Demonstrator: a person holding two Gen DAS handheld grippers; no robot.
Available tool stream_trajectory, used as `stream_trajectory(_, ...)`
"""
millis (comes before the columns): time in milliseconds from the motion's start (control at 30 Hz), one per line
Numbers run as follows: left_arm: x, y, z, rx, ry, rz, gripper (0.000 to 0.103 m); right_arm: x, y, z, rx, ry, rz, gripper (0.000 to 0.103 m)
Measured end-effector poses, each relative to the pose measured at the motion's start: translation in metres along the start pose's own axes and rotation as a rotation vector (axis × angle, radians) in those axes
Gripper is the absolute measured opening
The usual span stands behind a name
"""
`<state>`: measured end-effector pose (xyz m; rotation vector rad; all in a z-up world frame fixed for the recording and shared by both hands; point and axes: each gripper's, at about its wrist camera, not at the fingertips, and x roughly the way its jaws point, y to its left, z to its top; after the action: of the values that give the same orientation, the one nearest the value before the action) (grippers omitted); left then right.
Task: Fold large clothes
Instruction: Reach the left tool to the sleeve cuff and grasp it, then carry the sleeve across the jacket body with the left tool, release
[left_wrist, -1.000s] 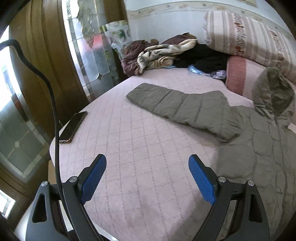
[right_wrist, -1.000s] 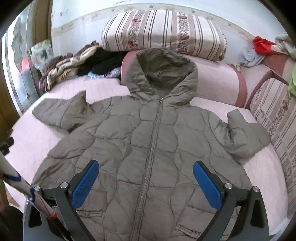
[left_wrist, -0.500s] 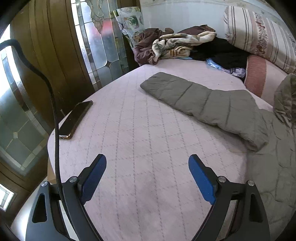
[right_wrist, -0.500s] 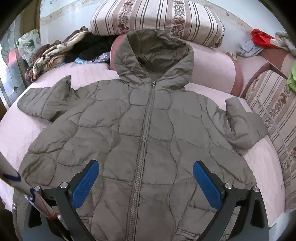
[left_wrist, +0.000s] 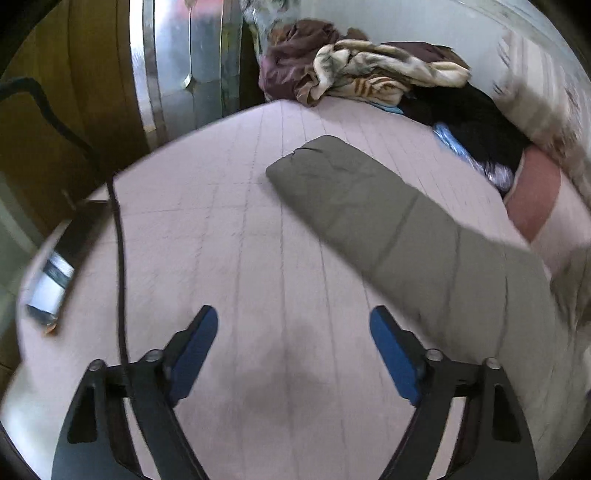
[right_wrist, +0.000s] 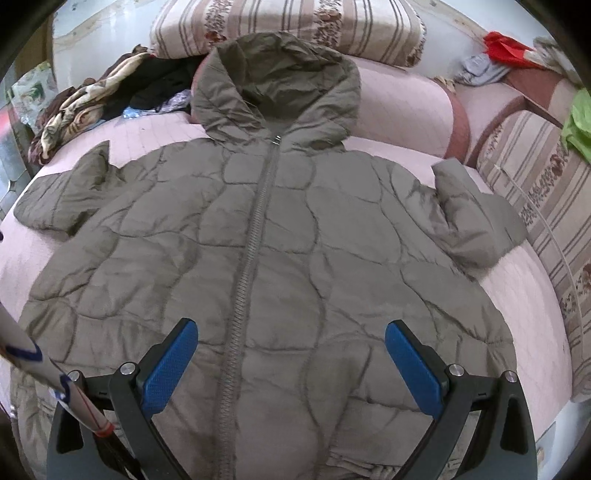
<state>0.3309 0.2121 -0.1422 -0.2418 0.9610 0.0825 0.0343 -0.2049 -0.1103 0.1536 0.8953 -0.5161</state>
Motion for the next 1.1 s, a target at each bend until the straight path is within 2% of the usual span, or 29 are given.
stream_trajectory(133,0.049,0.007,0.034,-0.129,0.11,-0.162,0.077,0.005,-0.008,-0.004,0.018,0.021,-0.005,0.103)
stream_trajectory(200,0.058,0.004,0.043,-0.173,0.1,-0.185,0.077,0.006,-0.011,-0.006,0.019,0.024,-0.019,0.103)
stream_trajectory(267,0.067,-0.001,0.053,-0.214,0.101,-0.25,0.077,0.007,-0.013,-0.007,0.02,0.024,-0.023,0.103)
stream_trajectory(333,0.075,-0.006,0.059,-0.239,0.099,-0.26,0.077,0.008,-0.015,-0.008,0.023,0.025,-0.029,0.103)
stream_trajectory(400,0.081,-0.014,0.064,-0.247,0.081,-0.225,0.075,0.011,-0.017,-0.009,0.024,0.032,-0.042,0.103)
stream_trajectory(467,0.086,-0.024,0.071,-0.221,0.064,-0.13,0.056,0.013,-0.018,-0.009,0.026,0.039,-0.05,0.103)
stream_trajectory(500,0.09,-0.028,0.075,-0.205,0.066,-0.093,0.034,0.014,-0.019,-0.01,0.029,0.043,-0.057,0.103)
stream_trajectory(533,0.091,-0.031,0.078,-0.189,0.076,-0.066,0.022,0.015,-0.02,-0.011,0.031,0.045,-0.063,0.103)
stream_trajectory(600,0.089,-0.031,0.082,-0.173,0.1,-0.067,0.013,0.016,-0.022,-0.011,0.036,0.048,-0.072,0.103)
stream_trajectory(700,0.066,-0.034,0.087,-0.169,0.102,-0.128,0.009,0.014,-0.026,-0.012,0.051,0.045,-0.068,0.103)
stream_trajectory(833,0.005,-0.063,0.084,-0.083,0.036,-0.215,0.008,0.007,-0.032,-0.012,0.075,0.028,-0.057,0.103)
stream_trajectory(967,-0.057,-0.111,0.07,0.022,-0.013,-0.328,0.008,-0.007,-0.041,-0.014,0.095,-0.001,-0.046,0.103)
stream_trajectory(1100,-0.112,-0.173,0.033,0.146,-0.033,-0.446,0.008,-0.022,-0.056,-0.02,0.128,-0.028,-0.035,0.103)
